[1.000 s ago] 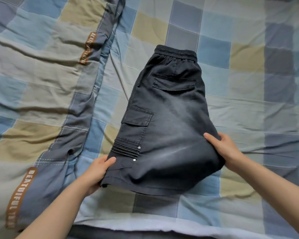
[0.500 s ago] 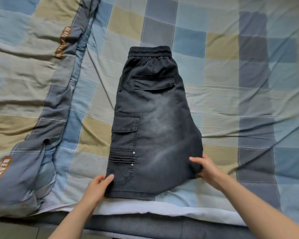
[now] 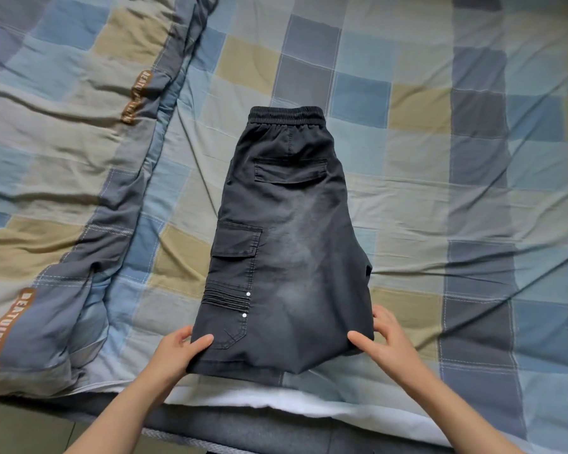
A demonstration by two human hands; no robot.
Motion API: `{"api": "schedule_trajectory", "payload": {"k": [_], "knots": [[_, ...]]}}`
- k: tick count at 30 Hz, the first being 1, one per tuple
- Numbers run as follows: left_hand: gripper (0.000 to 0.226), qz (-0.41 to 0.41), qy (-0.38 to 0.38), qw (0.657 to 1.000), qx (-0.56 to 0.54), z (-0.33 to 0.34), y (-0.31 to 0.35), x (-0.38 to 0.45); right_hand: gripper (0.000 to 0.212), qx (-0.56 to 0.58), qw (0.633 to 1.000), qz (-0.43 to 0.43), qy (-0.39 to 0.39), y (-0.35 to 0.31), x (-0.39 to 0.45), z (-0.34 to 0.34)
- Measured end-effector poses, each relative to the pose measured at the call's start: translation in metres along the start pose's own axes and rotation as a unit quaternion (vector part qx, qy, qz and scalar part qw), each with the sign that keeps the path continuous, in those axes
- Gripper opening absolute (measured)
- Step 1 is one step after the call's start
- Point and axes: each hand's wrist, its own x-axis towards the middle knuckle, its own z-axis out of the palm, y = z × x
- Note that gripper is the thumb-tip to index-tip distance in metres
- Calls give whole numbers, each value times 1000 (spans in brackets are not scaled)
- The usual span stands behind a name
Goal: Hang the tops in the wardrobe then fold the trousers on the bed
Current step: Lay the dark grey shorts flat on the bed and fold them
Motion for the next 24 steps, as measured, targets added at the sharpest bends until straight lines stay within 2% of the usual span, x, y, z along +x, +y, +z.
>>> {"api": "schedule_trajectory", "payload": {"k": [3, 8, 11, 13, 14, 16, 17, 19, 20, 22, 24], "knots": [[18, 1, -3, 1000, -20, 3, 4, -3, 19, 60, 998, 5, -5, -8, -5, 2], [20, -16, -13, 997, -73, 2, 3, -5, 26, 63, 998, -11, 2, -20, -15, 12], [12, -54, 10, 998, -44, -3, -5, -4, 25, 78, 996, 41, 21, 0, -22, 12], [9, -86, 76, 992, 56, -7, -14, 1, 14, 11, 992, 121, -21, 24, -25, 12], [9, -95, 111, 974, 170, -6, -15, 3, 4, -29, 982, 174, -69, 36, -26, 9], [24, -95, 170, 891, 410, 2, -11, 0, 17, -205, 942, 219, -150, 54, -17, 0], [34, -72, 205, 852, 477, 10, -4, -1, 20, -277, 927, 206, -146, 55, -6, -6], [45, 37, 246, 815, 523, 37, 9, 3, 13, -314, 935, 156, -51, 49, 19, -20], [48, 110, 242, 803, 533, 54, 16, 9, 4, -289, 948, 133, -2, 41, 32, -26], [52, 250, 191, 770, 556, 94, 29, 24, 18, -255, 960, 93, 66, 22, 58, -33], [53, 335, 144, 742, 563, 135, 43, 39, 31, -258, 960, 58, 94, 10, 83, -36]]}}
